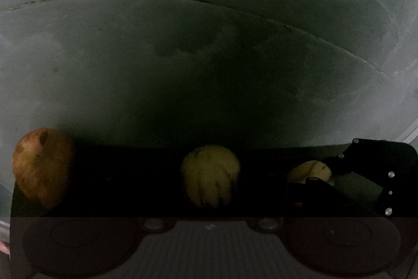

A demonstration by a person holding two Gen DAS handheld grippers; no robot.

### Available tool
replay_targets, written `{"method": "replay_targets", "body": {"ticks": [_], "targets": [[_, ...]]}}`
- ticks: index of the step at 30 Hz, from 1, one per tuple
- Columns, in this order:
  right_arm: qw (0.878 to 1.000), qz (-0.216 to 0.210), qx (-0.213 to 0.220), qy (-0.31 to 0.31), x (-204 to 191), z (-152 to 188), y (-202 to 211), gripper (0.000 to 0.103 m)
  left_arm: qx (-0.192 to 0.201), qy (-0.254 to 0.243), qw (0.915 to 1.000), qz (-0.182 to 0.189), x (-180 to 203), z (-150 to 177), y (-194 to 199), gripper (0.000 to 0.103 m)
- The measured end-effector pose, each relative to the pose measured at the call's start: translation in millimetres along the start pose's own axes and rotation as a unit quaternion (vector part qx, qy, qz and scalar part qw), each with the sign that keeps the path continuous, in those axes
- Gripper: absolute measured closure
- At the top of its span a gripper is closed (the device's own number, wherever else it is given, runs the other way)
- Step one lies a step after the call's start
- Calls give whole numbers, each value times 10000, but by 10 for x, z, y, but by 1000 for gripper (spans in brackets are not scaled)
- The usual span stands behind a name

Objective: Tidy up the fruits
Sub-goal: 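Lower both tools onto the two striped cream melons by the wall, then grasp a striped melon with the left tool while the right tool grasps the other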

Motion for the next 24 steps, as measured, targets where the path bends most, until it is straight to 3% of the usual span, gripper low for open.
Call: {"method": "replay_targets", "body": {"ticks": [15, 24], "targets": [[9990, -88, 272, -340, 26, 82, 721, 48, 113, 148, 9994, -274, 415, 305, 551, 48], [9973, -59, 528, -510, 58, 109, 1060, 48, 328, 310, 9984, -326, 576, 311, 893, 48]]}}
Point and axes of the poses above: each gripper's, at about its wrist camera, not at the fingertips, and y roughly against the way its jaws point, x to its right, z to its underside, the point moved 7 cm from there along -y, roughly the way its jaws point, and after that the axes turned 8 degrees about -x, right-handed, at the moved point
